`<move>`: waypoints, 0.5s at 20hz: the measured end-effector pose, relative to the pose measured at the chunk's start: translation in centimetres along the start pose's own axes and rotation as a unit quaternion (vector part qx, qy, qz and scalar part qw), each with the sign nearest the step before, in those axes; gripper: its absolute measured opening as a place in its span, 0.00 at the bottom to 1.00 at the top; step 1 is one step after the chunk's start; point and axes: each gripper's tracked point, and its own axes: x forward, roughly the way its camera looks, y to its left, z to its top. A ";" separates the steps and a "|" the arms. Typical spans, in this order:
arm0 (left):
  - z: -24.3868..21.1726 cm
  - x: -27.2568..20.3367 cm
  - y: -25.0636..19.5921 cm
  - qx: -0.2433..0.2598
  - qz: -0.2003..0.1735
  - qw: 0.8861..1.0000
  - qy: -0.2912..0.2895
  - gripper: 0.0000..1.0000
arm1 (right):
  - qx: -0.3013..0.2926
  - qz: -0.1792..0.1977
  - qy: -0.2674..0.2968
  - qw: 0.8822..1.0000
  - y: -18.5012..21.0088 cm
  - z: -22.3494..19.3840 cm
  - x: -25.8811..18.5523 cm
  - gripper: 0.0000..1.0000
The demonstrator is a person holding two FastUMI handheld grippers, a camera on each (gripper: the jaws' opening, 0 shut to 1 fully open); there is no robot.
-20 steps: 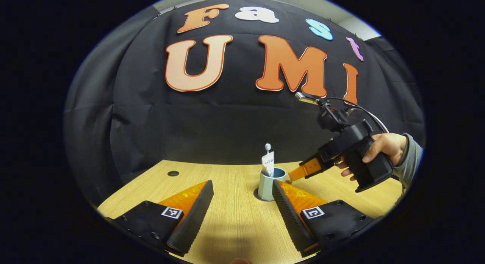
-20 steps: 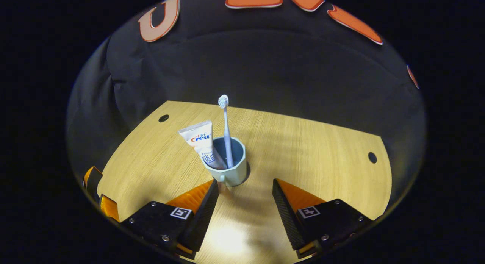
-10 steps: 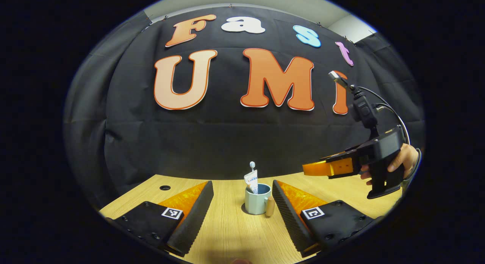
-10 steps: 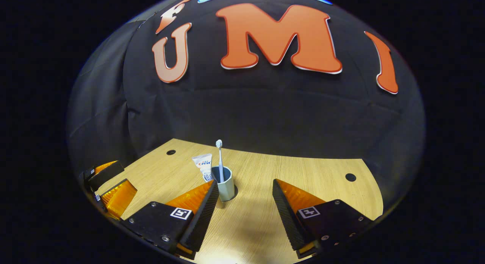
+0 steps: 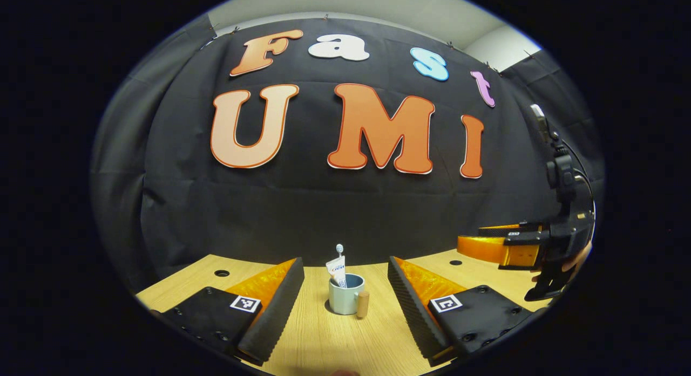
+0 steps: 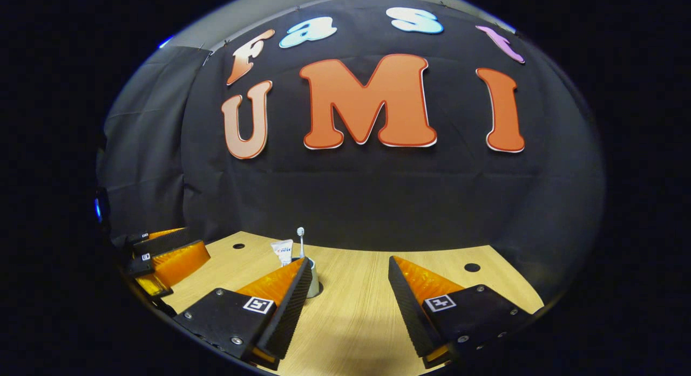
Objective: Put the toothbrush and toothpaste on the desktop into the cup, then pick up the cup and place it on the coaster on the desktop.
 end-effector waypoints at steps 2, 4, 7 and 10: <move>0.1 -0.2 0.1 -0.004 0.002 1.000 -0.004 0.99 | -0.008 -0.011 -0.018 1.000 -0.7 -0.3 -1.1 0.86; 0.6 -0.4 0.3 0.001 0.008 1.000 -0.010 0.98 | -0.009 -0.016 -0.028 0.999 -1.1 -0.7 -2.0 0.86; 1.0 -0.7 0.1 0.009 0.011 1.000 -0.017 0.98 | -0.008 -0.021 -0.038 0.999 -1.4 -1.2 -2.9 0.86; 0.8 -1.2 -0.2 0.013 0.014 1.000 -0.019 0.98 | -0.017 -0.027 -0.040 0.999 -1.9 -1.7 -3.3 0.86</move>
